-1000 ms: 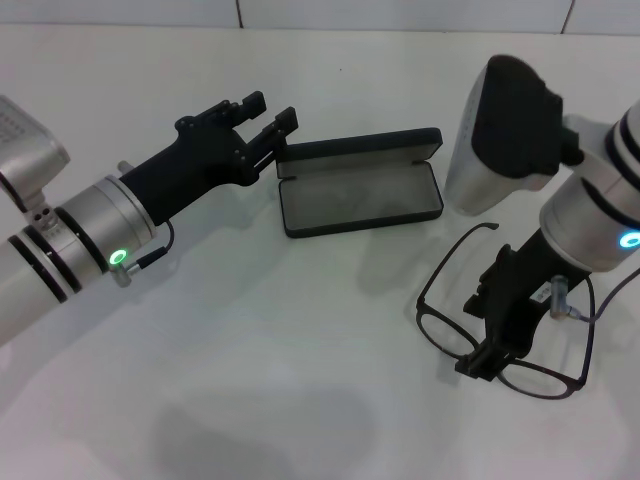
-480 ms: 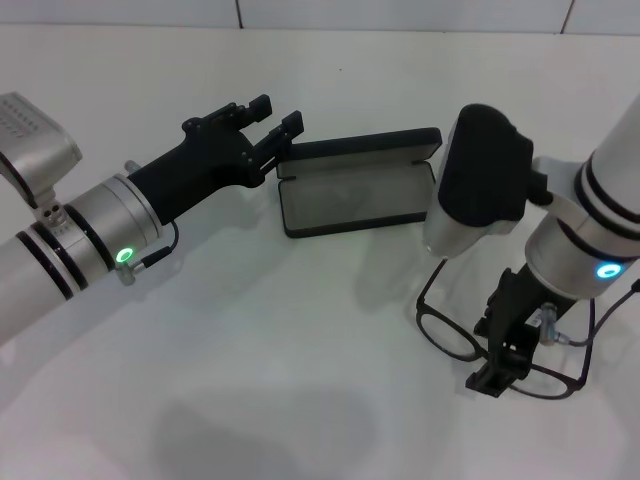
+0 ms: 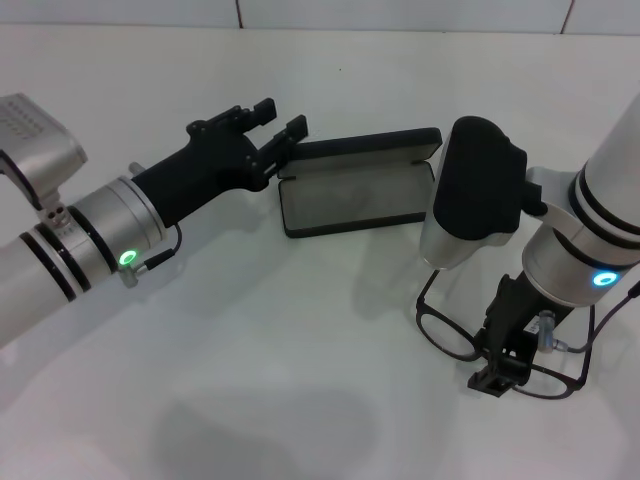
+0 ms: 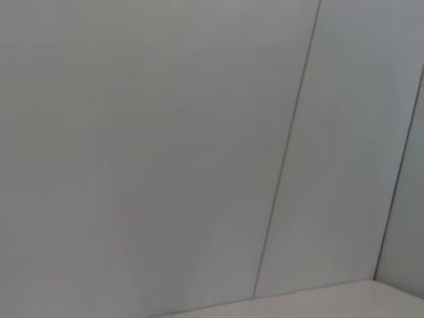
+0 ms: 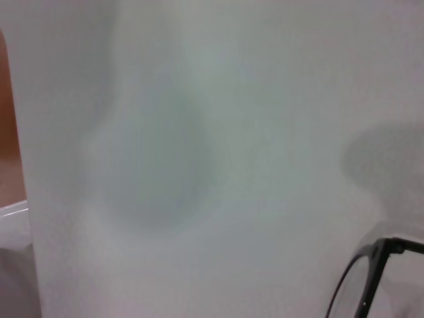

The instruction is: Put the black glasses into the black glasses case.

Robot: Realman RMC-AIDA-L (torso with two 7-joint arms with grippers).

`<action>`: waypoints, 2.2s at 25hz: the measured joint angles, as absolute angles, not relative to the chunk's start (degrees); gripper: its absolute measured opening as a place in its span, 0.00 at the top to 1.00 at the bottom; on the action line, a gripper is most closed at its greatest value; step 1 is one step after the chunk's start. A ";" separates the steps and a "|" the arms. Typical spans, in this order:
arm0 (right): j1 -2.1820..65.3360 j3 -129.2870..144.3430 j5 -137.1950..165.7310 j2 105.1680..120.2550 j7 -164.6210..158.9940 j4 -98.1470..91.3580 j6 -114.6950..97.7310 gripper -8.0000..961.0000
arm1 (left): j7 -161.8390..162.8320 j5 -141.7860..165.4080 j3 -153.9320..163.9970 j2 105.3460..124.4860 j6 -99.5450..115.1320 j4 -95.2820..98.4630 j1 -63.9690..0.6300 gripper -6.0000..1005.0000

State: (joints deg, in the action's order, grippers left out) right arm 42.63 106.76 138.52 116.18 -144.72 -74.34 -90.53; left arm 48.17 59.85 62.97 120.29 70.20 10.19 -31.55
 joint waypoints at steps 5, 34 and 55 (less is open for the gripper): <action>42.60 107.07 138.53 116.18 -144.21 -74.27 -90.41 0.55 | 48.18 59.81 63.78 120.38 69.72 10.21 -31.80 0.51; 30.93 92.36 133.29 115.76 -129.59 -84.41 -94.19 0.90 | 52.29 59.84 65.39 120.14 75.54 10.79 -30.29 0.51; 22.12 63.40 96.78 116.07 -50.16 -45.30 -94.22 0.91 | 62.83 65.57 66.00 119.41 85.07 15.35 -33.62 0.51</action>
State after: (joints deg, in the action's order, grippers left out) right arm 22.12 63.40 96.78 116.07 -50.16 -45.30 -94.22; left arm 62.83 65.57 66.00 119.41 85.07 15.35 -33.62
